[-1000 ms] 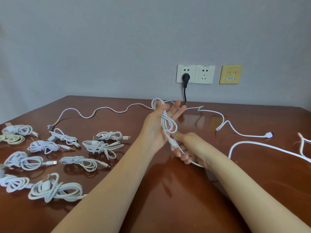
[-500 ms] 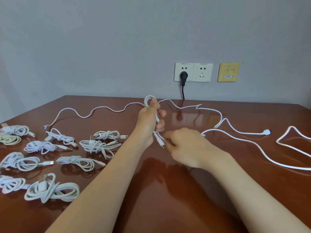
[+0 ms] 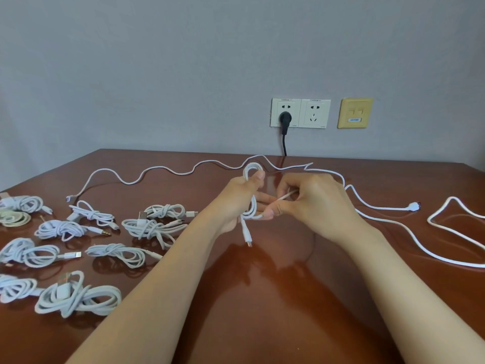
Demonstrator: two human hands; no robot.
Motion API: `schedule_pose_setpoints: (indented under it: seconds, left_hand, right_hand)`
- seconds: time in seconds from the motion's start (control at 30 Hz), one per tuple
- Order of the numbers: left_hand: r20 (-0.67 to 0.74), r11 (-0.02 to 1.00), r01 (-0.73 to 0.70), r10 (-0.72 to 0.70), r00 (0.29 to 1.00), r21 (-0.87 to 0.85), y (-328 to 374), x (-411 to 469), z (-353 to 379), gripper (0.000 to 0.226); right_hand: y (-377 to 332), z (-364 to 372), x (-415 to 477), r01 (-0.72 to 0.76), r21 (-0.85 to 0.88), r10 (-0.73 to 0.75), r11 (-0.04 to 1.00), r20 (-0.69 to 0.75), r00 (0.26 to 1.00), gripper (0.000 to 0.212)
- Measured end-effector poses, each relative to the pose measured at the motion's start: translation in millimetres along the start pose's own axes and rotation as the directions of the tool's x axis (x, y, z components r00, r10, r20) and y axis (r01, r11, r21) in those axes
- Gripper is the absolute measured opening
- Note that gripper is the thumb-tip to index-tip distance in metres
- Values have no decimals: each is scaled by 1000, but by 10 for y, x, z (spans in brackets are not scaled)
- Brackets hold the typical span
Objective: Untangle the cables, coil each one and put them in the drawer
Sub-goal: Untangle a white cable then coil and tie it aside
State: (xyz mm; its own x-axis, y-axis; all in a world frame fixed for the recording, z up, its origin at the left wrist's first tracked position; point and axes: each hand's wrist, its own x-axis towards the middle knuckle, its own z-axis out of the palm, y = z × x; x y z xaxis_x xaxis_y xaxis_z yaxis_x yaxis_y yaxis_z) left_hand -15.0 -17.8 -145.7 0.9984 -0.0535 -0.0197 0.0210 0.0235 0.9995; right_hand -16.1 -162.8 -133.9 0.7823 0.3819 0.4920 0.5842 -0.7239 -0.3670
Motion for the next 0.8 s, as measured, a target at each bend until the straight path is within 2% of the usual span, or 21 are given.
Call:
schedule_pose_setpoints:
  seconds: [0.1,0.2,0.3,0.4,0.53,0.63,0.77,0.8]
  left_hand:
    - [56,988,-12,3,998,157,-13,-24,36,36]
    - [131,948,-45,4,991,314,-76,-17,98,53]
    - [159,958,-18,-29,987,286,-100,-17,133,58]
    - [142,969,-10,-26,990,248,-85,-2,125,59]
    - [179,944,-22,-40,983,330,-107,8,137,62]
    - [190,947,-36,-26,981,319,-106,4,134,59]
    - [90,942,-83,56,994,326,-96,25,128,55]
    - [55,933,-92,77,995,349,-100,35,128,57]
  right_hand:
    - [29,-16,9,-32,-23,31,999,-64,998,48]
    - [58,19,31,-52,2,52,999,-19,998,50]
    - [123,70,47,-40,173,28,984,68,997,39]
    - [194,70,62,-65,359,56,931,35,998,24]
    - [178,69,73,-65,356,75,932,-16,997,25]
    - [174,45,79,-82,340,99,937,-32,995,23]
    - [174,25,62,-144,414,156,899,5,988,12]
    - [163,23,59,-147,419,155,896,13,988,16]
